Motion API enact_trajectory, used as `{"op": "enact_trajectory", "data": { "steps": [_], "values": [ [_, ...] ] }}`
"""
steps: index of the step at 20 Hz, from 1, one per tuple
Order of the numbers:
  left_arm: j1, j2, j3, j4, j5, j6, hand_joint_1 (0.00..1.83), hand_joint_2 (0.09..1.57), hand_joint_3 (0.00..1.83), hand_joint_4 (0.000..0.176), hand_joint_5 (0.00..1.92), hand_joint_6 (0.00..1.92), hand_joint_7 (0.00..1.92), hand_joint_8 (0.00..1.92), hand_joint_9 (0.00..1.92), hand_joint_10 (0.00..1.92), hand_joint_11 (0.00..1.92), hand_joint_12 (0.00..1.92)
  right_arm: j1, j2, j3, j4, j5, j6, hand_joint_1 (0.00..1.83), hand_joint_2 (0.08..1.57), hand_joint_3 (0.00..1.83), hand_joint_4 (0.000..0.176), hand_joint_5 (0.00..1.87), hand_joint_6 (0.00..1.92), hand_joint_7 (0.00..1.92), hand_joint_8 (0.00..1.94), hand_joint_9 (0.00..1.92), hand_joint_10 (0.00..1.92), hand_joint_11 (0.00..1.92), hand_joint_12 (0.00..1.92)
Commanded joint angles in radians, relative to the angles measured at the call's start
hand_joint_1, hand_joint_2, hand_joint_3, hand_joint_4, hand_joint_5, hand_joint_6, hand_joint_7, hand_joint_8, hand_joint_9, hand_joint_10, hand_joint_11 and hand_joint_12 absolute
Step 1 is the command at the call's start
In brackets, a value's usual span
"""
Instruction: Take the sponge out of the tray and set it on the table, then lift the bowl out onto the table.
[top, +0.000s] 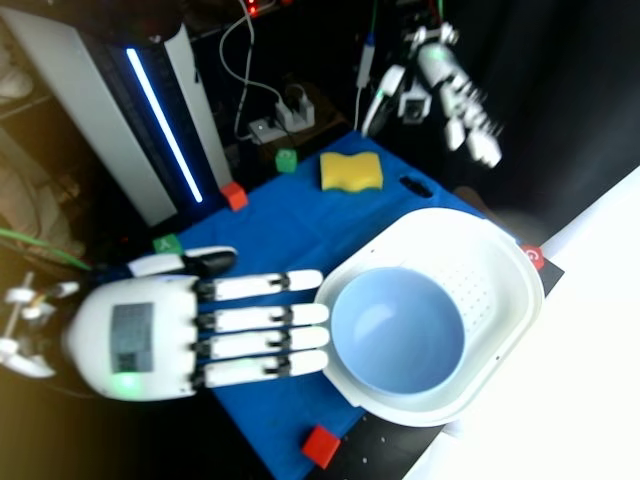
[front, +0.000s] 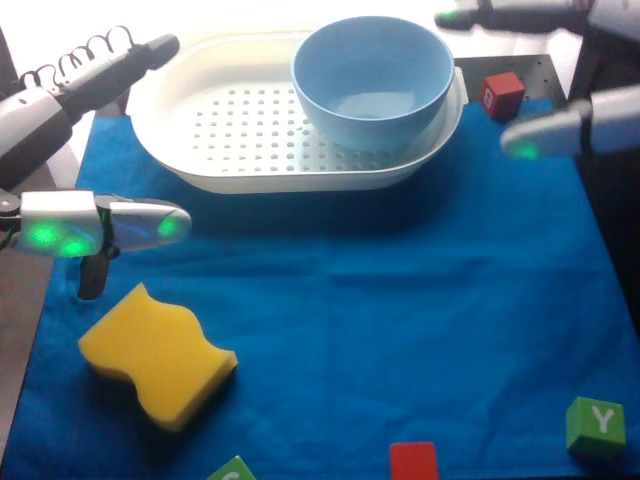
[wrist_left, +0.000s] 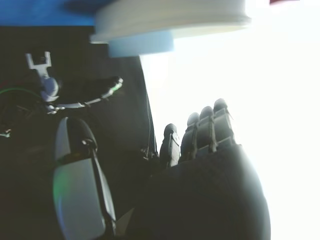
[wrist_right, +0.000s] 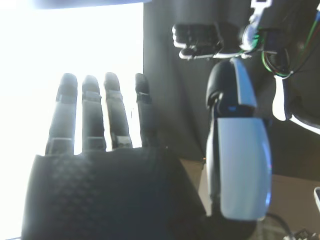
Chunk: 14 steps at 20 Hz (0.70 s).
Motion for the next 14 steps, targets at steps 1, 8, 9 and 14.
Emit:
{"op": "enact_trajectory", "data": {
  "steps": [1,8,9,14],
  "values": [
    [-0.002,-0.011,0.011,-0.037,-0.137,-0.004,0.69,0.87,0.0,0.166,0.0,0.0,0.0,0.0,0.0,0.0,0.0,0.0,0.019,-0.007,0.01,0.061,0.088,0.009,0.69,1.04,0.0,0.154,0.25,0.0,0.14,0.0,0.06,0.01,0.02,0.08],
    [-0.002,-0.063,0.039,-0.063,-0.148,-0.024,0.69,0.91,0.01,0.176,0.0,0.0,0.0,0.0,0.0,0.0,0.0,0.0,0.144,-0.102,0.092,-0.087,-0.077,0.009,0.7,0.99,0.0,0.15,0.33,0.0,0.18,0.0,0.13,0.0,0.0,0.41],
    [-0.002,-0.066,0.041,-0.063,-0.148,-0.024,0.68,0.9,0.01,0.176,0.0,0.0,0.0,0.0,0.0,0.0,0.0,0.0,0.159,-0.117,0.102,-0.113,-0.112,0.009,0.66,1.0,0.0,0.171,0.3,0.0,0.16,0.0,0.12,0.0,0.0,0.41],
    [-0.002,-0.07,0.041,-0.062,-0.157,-0.031,0.7,0.9,0.0,0.176,0.0,0.0,0.0,0.0,0.0,0.0,0.0,0.0,0.183,-0.174,0.15,-0.158,-0.206,0.009,0.71,0.99,0.0,0.176,0.33,0.01,0.17,0.0,0.09,0.0,0.0,0.36]
  ]
}}
